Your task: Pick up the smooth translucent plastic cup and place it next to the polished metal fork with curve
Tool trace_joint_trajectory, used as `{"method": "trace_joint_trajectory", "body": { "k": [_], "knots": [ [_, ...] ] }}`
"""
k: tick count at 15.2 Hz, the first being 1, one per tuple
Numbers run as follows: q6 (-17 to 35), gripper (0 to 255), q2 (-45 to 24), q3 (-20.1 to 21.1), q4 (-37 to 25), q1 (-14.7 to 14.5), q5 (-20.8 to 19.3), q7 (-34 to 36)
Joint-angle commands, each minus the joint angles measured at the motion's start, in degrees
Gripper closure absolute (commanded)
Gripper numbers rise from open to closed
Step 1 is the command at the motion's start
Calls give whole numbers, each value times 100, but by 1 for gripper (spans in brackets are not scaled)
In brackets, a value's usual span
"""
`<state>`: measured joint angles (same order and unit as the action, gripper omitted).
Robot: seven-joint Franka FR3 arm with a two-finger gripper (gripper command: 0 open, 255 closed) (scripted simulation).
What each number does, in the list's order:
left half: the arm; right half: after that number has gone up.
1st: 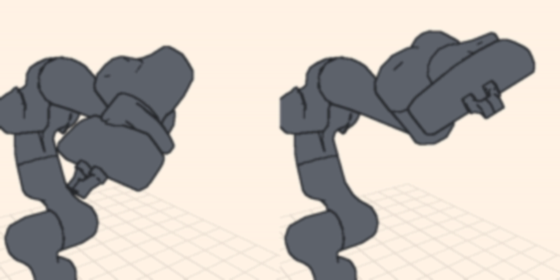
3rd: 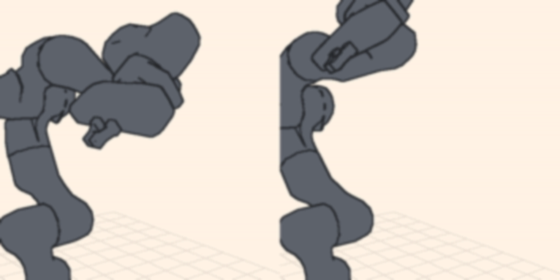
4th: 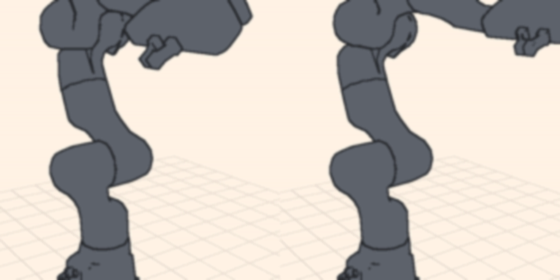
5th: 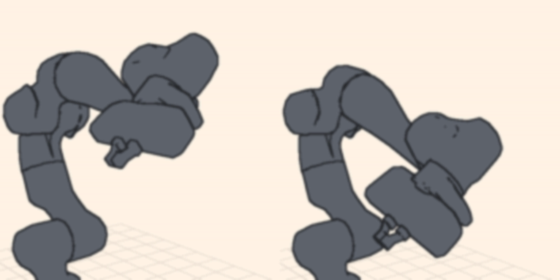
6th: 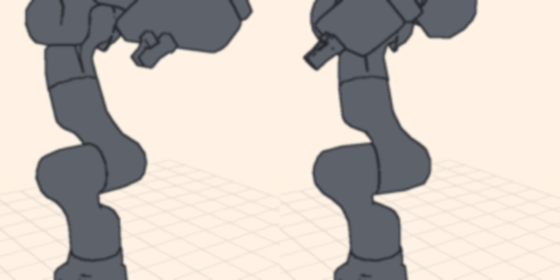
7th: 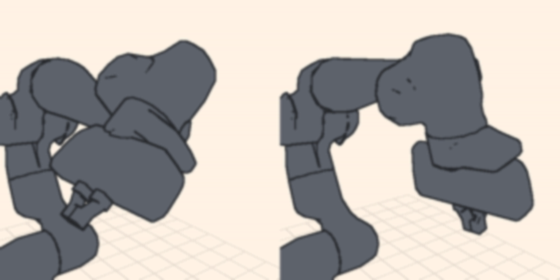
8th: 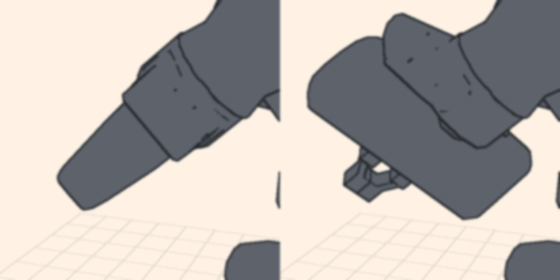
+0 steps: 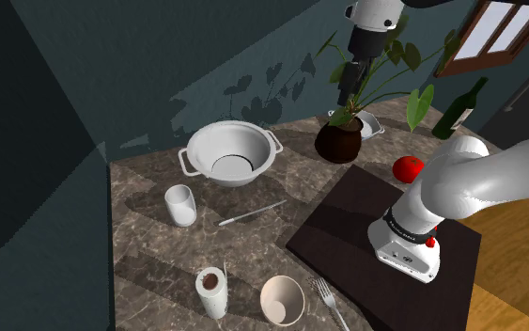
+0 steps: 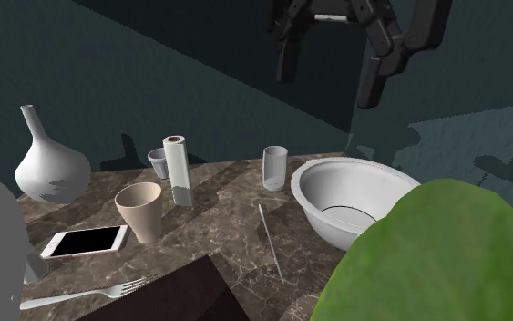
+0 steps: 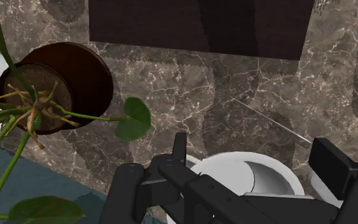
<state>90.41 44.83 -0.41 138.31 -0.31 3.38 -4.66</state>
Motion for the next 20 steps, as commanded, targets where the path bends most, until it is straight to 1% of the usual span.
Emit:
{"method": "trace_joint_trajectory", "body": {
  "k": [1, 7, 12, 16, 20],
  "knots": [
    [0, 0, 0, 0, 0, 0, 0, 0],
    [943, 0, -780, 556, 97, -219, 299, 494],
    [1695, 0, -1609, 1004, -36, -358, 430, 907],
    [2243, 0, -2364, 1344, -280, -436, 421, 1263],
    [2717, 0, -3181, 1653, -643, -496, 280, 1661]
  ]
}}
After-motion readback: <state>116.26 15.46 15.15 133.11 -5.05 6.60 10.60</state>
